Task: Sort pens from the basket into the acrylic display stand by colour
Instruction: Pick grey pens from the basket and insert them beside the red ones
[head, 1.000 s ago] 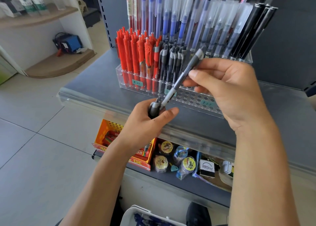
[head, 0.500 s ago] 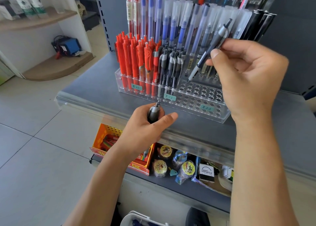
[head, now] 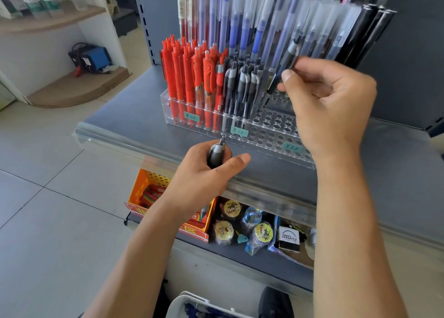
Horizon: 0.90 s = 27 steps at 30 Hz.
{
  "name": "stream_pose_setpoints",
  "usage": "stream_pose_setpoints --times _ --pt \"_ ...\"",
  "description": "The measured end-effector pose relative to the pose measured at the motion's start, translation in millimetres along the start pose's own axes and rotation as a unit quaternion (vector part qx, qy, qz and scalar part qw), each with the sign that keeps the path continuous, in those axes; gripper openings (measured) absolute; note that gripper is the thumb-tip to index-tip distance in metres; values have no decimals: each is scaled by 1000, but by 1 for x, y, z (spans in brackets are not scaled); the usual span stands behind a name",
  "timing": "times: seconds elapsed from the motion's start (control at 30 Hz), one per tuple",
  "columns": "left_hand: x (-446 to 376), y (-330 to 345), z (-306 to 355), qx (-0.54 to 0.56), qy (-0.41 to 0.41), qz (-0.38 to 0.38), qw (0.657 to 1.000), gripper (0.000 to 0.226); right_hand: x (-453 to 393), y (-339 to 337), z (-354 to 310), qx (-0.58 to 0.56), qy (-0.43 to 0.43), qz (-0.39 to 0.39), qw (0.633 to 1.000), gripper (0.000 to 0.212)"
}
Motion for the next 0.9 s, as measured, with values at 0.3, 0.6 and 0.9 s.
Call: stream_pose_setpoints --times 0.3,0.6,0.9 --pt "0 1 -1 2 -4 -4 1000 50 3 11 3 39 21 -38 998 16" --pt "2 5 4 66 -3 -18 998 47 5 16 7 86 29 -56 994 16" --pt "2 4 4 87 0 -22 996 45 10 23 10 113 73 -78 988 17"
Point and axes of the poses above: each hand's wrist, its own x-axis away from the middle knuckle, its own y-axis out of the palm, z = x × y, the point moved 7 cm from there along -x, towards the middle knuckle, and after that the axes turned 5 degrees about x, right-handed, at the moved point
